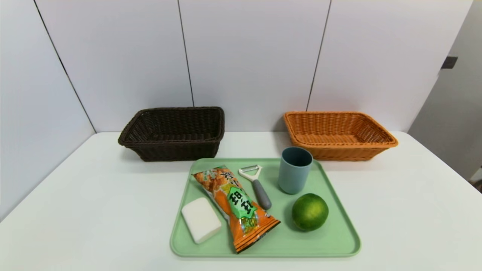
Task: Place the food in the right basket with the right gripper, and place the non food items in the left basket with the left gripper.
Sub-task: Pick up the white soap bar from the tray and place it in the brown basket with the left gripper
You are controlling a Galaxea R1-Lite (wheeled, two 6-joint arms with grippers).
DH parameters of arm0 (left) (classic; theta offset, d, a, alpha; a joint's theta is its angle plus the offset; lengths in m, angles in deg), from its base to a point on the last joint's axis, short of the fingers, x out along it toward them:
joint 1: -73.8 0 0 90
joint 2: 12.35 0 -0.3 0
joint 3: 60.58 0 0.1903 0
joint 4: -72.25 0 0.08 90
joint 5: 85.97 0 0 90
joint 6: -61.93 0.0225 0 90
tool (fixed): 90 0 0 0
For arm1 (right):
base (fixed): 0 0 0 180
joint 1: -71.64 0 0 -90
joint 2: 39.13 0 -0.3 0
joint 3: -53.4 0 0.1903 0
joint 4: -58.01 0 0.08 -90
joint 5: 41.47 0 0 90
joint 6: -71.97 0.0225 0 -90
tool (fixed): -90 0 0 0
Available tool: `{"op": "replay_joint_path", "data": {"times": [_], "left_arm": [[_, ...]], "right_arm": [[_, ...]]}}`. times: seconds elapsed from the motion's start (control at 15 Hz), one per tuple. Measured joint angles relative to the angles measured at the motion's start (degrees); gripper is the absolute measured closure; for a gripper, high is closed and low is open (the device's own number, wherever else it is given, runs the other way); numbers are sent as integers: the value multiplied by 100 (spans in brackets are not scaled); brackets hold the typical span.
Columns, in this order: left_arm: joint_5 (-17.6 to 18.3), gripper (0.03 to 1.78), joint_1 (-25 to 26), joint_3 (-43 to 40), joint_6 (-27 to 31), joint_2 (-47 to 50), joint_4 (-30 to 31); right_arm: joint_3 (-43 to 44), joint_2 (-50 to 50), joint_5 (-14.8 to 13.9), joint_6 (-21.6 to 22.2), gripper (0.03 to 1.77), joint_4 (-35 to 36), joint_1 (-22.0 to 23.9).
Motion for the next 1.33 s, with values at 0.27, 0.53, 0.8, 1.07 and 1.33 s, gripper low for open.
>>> {"op": "replay_joint_path", "data": {"times": [0.27, 0.53, 0.8, 1.07, 1.33], "left_arm": [[-62, 12, 5, 1351, -194, -1428, -278], [-82, 12, 16, 2288, -282, -2865, -402], [-24, 12, 9, 2899, -389, -4157, -482], [150, 12, 9, 3181, -456, -5359, -449], [238, 12, -9, 3572, -563, -6221, -416]], "right_arm": [[1113, -1496, 1, 24, 10, -151, -23], [1926, -2877, 15, 33, 10, -394, 16], [2715, -4048, 54, -11, 10, -851, 38], [3301, -4918, 63, -13, 10, -1474, 38], [3597, -5316, 76, -20, 10, -1696, -150]]}}
